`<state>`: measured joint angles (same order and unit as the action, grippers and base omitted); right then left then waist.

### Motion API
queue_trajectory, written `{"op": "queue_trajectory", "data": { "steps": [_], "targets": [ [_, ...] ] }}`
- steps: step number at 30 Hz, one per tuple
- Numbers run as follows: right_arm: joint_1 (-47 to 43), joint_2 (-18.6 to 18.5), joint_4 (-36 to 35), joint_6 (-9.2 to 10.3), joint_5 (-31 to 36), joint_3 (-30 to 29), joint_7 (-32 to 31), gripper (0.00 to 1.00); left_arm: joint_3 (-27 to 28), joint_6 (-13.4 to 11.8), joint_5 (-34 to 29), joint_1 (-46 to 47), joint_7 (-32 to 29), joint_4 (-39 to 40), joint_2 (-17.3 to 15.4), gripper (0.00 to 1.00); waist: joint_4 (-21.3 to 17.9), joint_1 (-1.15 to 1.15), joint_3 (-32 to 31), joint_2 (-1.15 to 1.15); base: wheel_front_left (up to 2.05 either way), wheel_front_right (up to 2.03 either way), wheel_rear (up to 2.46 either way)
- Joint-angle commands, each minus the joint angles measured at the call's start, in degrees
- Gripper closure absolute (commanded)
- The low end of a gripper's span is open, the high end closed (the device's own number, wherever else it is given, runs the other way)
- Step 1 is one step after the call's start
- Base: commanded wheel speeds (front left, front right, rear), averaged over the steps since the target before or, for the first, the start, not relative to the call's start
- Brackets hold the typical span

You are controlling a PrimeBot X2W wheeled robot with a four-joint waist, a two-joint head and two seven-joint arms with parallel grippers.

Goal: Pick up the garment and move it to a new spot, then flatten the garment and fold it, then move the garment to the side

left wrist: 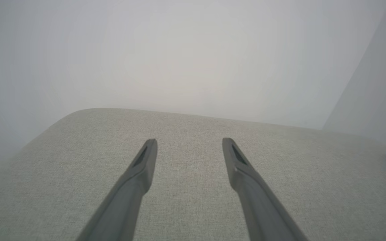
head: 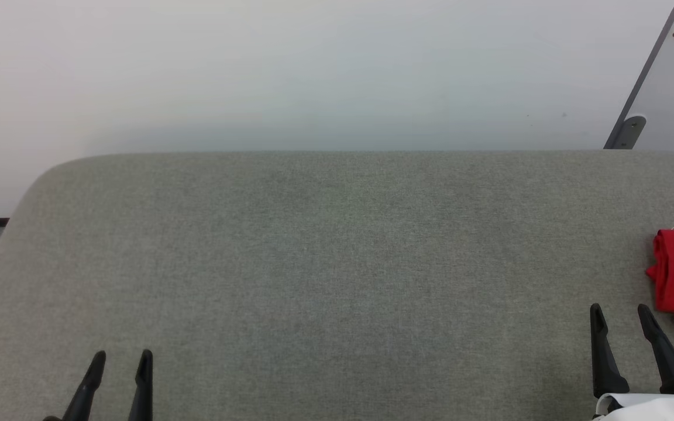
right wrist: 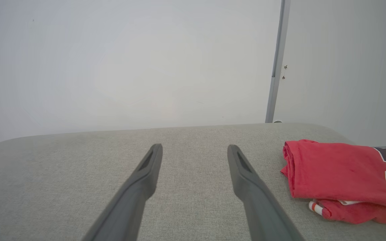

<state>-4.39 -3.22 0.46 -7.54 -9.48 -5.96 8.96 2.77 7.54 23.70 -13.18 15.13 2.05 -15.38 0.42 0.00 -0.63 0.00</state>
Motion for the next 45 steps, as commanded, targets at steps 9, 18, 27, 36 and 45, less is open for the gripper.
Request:
{"op": "queue_trajectory", "data": {
  "steps": [9, 18, 27, 36, 45],
  "targets": [
    [-0.74, 0.33, -0.47, 0.12, 0.25, 0.46, -0.15, 0.0, 0.29, -0.13, -0.2, 0.32, -0.05, 0.34, 0.06, 0.0, 0.06, 0.0, 0.01, 0.0, 0.0, 0.0, 0.0],
    [0.06, 0.39, -0.47, 0.12, 0.44, 1.35, -0.36, 0.0, 0.37, -0.13, 0.31, 0.47, -0.05, -0.12, 0.12, 0.0, -0.1, 0.0, 0.14, 0.0, 0.0, 0.0, 0.0],
    [0.32, 0.4, -0.16, 0.12, 0.12, 2.16, -0.37, 0.0, 0.81, -0.13, -0.06, 0.68, -0.05, 0.04, 0.23, 0.0, -0.21, 0.0, 0.41, 0.0, 0.0, 0.0, 0.0],
    [0.84, 0.4, 0.25, 0.12, -0.2, 2.82, -0.05, 0.0, 1.2, -0.13, -0.27, 0.43, -0.06, -0.03, 0.42, 0.0, -0.25, 0.0, 0.5, 0.0, 0.0, 0.0, 0.0],
    [-0.04, 0.32, 1.6, 0.0, -0.27, 2.97, -0.17, 1.0, 1.31, 0.01, -0.12, -0.02, 0.0, -0.6, 1.34, 1.0, -0.18, 0.0, 0.71, 0.0, 0.0, 0.0, 0.0]
  ]
}}
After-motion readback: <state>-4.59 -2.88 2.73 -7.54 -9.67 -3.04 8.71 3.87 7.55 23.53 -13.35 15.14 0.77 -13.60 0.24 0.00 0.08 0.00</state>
